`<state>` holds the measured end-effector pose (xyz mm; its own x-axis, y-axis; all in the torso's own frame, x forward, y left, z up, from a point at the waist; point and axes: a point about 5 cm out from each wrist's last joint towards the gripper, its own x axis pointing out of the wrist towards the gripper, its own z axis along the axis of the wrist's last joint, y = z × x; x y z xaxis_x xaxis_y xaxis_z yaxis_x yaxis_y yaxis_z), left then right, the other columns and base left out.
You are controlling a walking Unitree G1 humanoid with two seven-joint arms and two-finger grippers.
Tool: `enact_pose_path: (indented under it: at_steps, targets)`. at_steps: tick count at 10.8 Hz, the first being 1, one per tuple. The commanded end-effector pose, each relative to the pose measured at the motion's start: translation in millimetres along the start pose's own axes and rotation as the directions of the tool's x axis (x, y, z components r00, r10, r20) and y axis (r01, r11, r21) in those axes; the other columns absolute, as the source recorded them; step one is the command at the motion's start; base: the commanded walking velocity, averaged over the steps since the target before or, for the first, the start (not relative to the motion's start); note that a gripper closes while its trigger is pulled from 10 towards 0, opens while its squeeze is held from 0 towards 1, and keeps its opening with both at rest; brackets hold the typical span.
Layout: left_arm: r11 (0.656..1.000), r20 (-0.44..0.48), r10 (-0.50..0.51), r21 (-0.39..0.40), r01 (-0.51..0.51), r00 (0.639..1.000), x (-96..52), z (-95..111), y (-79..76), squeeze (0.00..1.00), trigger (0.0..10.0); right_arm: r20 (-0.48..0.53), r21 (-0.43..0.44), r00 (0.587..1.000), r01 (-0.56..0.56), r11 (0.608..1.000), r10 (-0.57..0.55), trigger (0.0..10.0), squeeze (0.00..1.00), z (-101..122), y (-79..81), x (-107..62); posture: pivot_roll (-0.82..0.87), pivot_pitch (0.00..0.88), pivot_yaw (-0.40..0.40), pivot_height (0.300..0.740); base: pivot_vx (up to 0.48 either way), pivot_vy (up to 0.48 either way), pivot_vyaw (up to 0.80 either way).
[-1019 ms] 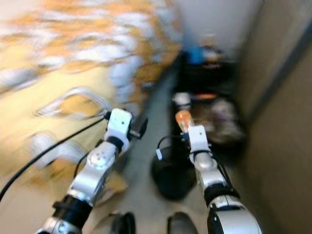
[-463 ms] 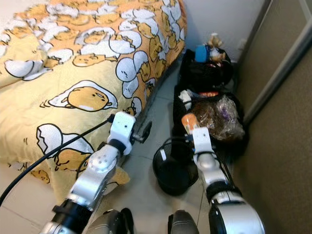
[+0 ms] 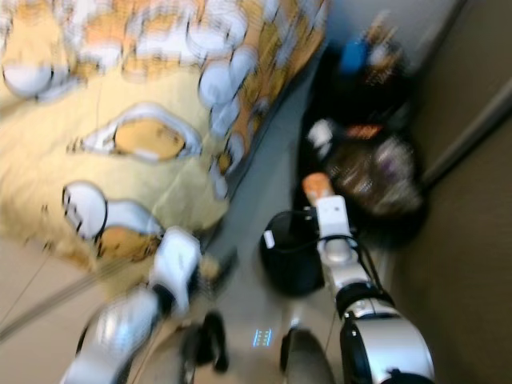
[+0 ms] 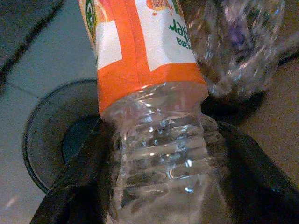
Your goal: Clean up the room
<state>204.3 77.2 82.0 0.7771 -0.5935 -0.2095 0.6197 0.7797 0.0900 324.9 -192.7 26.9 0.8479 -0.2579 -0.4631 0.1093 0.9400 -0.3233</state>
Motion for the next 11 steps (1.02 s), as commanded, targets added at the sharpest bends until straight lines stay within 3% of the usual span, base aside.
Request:
enact_pose_path:
  at_steps: [1, 3, 7, 8, 9, 11]
  targets:
    - [0.998, 0.017, -0.057, 0.005, 0.057, 0.998, -3.3, 7.4, -9.2, 0.00, 10.0, -0.010, -0.001, 1.000, 0.010, 1.000, -0.010, 0.0, 0.00, -3.4, 1.5, -0.8, -0.01, 0.412, 0.103, 0.731, 0.000, 0.000, 0.00]
    - [0.995, 0.001, -0.090, 0.050, 0.090, 0.996, -16.1, 15.8, -7.8, 0.00, 10.0, -0.014, -0.002, 1.000, -0.008, 1.000, 0.008, 0.0, 0.00, -0.6, 6.2, -0.8, 0.00, 0.464, 0.112, 0.731, 0.000, 0.000, 0.00]
    - [0.996, -0.013, -0.089, 0.009, 0.090, 0.996, -22.2, 21.4, -12.7, 0.00, 10.0, -0.013, -0.025, 1.000, -0.017, 1.000, 0.017, 0.0, 0.00, 5.1, 2.3, 1.4, 0.02, 0.524, 0.104, 0.731, 0.000, 0.000, 0.00]
    - [0.996, -0.018, -0.088, 0.008, 0.089, 0.996, -22.3, 21.2, -12.8, 0.00, 10.0, -0.019, 0.007, 0.998, -0.053, 0.999, 0.053, 10.0, 0.00, 7.3, 5.0, 1.7, 0.02, 0.531, 0.101, 0.731, 0.000, 0.000, 0.00]
    - [0.997, -0.022, -0.075, 0.007, 0.075, 0.997, -24.1, 22.9, -10.6, 0.00, 10.0, 0.010, 0.029, 0.998, -0.068, 0.997, 0.067, 10.0, 1.00, 16.0, 8.5, 2.1, 0.03, 0.545, 0.099, 0.731, 0.000, 0.000, 0.00]
    - [0.997, -0.034, -0.075, 0.002, 0.075, 0.997, -26.0, 22.3, -14.5, 0.00, 10.0, 0.019, 0.097, 0.995, -0.098, 0.990, 0.096, 10.0, 1.00, 24.2, 13.4, 2.4, 0.03, 0.553, 0.094, 0.731, 0.000, 0.000, 0.00]
